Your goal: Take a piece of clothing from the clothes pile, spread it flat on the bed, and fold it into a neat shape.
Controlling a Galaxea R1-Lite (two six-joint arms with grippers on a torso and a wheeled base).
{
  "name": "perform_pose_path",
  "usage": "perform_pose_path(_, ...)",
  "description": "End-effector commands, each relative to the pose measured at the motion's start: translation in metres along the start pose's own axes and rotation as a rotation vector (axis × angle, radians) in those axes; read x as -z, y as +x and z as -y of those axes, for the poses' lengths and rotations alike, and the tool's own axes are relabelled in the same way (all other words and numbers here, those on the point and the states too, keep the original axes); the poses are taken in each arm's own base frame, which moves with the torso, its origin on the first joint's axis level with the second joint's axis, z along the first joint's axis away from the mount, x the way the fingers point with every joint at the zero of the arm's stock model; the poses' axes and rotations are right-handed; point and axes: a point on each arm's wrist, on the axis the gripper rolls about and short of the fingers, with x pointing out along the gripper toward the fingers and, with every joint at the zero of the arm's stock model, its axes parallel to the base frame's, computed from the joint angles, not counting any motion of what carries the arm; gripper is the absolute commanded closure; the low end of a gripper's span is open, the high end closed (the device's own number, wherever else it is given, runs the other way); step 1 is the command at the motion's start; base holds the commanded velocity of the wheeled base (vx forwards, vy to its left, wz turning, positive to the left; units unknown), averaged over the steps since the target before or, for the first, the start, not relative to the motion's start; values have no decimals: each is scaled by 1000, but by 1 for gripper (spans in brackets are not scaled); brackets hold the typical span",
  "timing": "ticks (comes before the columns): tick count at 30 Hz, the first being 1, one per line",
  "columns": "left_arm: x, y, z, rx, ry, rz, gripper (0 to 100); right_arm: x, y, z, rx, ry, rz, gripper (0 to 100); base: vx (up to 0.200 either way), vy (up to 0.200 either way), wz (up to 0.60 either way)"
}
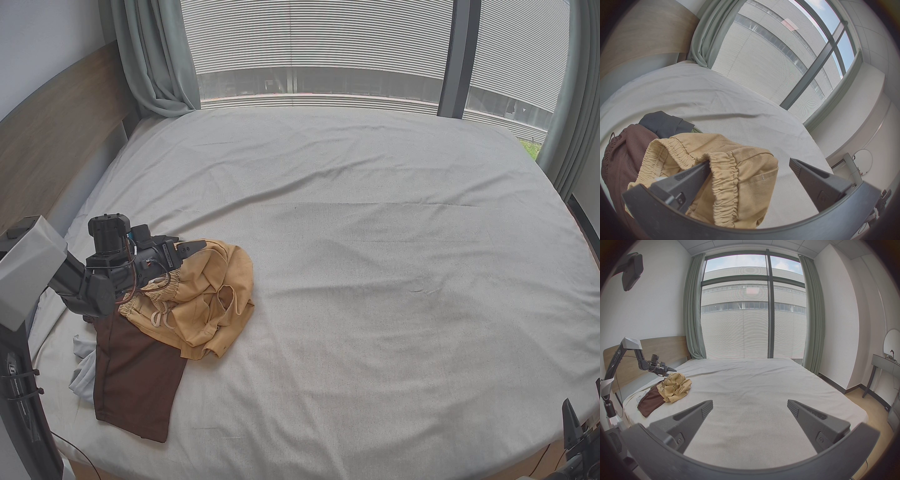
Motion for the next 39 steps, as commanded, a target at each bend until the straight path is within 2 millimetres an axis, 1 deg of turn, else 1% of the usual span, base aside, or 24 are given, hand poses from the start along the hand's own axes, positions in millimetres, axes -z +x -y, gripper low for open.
perform_pose_path(1, 3, 4, 0, 3, -2, -8, 0, 5, 0, 0, 0, 0, 0, 0, 0, 0, 0)
perform_pose_path(6, 6, 8, -1, 6, -11, -12, 0, 5, 0, 0, 0, 0, 0, 0, 0, 0, 0)
perform_pose_path(10, 3, 12, -3, 12, -4, 24, 0, 5, 0, 0, 0, 0, 0, 0, 0, 0, 0)
perform_pose_path(11, 2, 12, -3, 15, -5, 35, 100, 5, 0, 0, 0, 0, 0, 0, 0, 0, 0)
perform_pose_path(16, 2, 10, -4, 16, -17, 51, 100, 5, 0, 0, 0, 0, 0, 0, 0, 0, 0)
perform_pose_path(23, 13, 4, -5, 15, -45, 26, 100, 5, 0, 0, 0, 0, 0, 0, 0, 0, 0)
perform_pose_path(29, 15, -7, 1, 27, -37, 42, 100, 5, 0, 0, 1, 0, 0, 0, 0, 0, 0)
perform_pose_path(31, 13, -18, 8, 32, -35, 43, 100, 5, 0, 0, 3, 0, 0, 0, 0, 0, 0)
perform_pose_path(36, 9, -37, 21, 42, -70, 45, 100, 5, 0, 0, 3, 0, -2, 0, 0, 0, 0)
perform_pose_path(38, 9, -46, 29, 48, -74, 40, 100, 5, 0, 0, 3, 0, 0, 0, 0, 0, 0)
perform_pose_path(39, 10, -47, 31, 50, -73, 37, 100, 5, 0, 0, 1, 0, 0, 0, 0, 0, 0)
